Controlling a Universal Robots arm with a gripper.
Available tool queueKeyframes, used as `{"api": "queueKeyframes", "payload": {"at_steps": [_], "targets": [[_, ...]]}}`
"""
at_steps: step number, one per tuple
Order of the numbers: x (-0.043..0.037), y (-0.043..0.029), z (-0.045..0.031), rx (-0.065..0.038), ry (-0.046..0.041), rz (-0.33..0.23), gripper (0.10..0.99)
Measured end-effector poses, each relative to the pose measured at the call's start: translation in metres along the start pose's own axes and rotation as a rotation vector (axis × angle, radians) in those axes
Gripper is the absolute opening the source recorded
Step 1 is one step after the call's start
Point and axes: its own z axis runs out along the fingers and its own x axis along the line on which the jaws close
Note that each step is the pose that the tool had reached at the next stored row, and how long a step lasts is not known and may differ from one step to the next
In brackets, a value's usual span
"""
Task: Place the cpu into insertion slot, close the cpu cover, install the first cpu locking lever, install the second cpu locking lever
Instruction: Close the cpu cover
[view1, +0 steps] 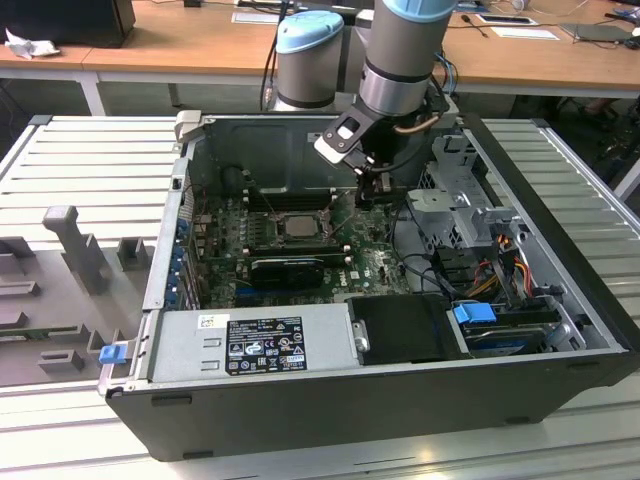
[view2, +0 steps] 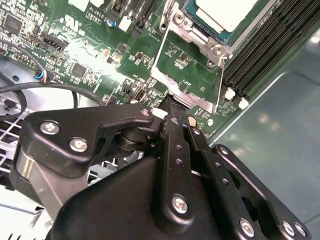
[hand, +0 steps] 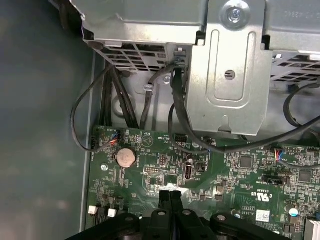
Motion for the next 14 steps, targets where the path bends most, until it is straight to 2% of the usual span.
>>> {"api": "queueKeyframes", "payload": {"at_steps": [3,6,10,12,14], "targets": [[0.0006,-0.0074,0.0001,0.0,0.0,0.0,0.106],[0.002,-0.0242,0.0002,0.0,-0.0001,0.0,0.106],[0.0028,-0.035,0.0004,0.0,0.0,0.0,0.106],[0.0035,-0.0434,0.0007,0.0,0.0,0.0,0.106],[0.0039,-0.0479,0.0012,0.0,-0.0001,0.0,0.106]]}}
